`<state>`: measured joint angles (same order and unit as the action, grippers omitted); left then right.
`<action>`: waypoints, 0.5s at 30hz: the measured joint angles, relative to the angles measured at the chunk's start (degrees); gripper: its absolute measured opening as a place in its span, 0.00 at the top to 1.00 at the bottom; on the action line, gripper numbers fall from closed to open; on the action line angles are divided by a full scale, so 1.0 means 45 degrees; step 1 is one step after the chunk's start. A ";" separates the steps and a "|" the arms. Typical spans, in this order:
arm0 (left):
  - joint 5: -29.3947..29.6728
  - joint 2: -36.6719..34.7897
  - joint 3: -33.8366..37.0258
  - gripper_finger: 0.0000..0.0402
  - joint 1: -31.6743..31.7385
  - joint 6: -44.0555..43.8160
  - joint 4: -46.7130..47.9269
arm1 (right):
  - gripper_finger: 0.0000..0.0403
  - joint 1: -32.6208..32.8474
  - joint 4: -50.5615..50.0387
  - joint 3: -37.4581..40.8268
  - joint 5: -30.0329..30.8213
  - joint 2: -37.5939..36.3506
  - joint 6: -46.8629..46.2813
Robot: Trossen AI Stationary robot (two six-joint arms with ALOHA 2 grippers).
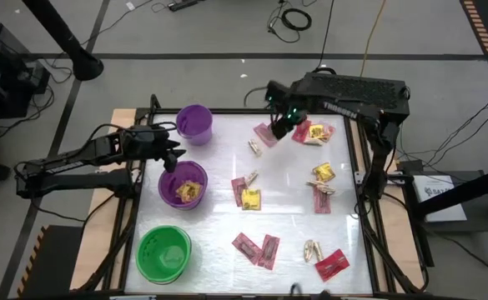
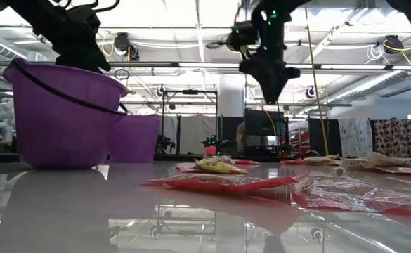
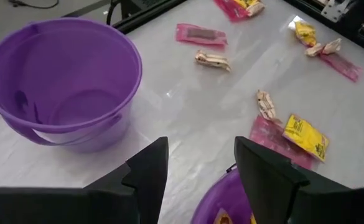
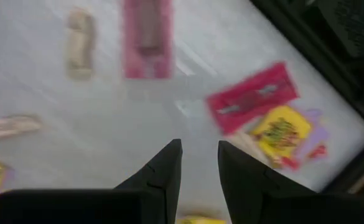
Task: Sort candy by brand, put in halloween buckets
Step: Put the yellow candy into the bottom purple bucket
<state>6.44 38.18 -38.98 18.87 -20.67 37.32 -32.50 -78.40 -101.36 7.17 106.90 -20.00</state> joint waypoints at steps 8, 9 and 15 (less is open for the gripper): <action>0.1434 0.0569 0.0000 0.52 0.0000 -0.2716 -0.0317 | 0.76 -0.3709 0.1121 0.1939 0.0029 0.0005 0.2584; 0.1500 0.0650 0.0000 0.52 0.0000 -0.3020 -0.0346 | 0.76 -0.4085 0.1424 0.2378 0.0019 0.0007 0.2693; 0.1577 0.1074 0.0000 0.52 0.0000 -0.4634 -0.0548 | 0.76 -0.5779 0.3272 0.4691 0.0095 0.0018 0.3409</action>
<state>13.53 43.01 -38.98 18.87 -41.52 34.85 -58.51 -63.68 -80.25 7.60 106.98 -4.65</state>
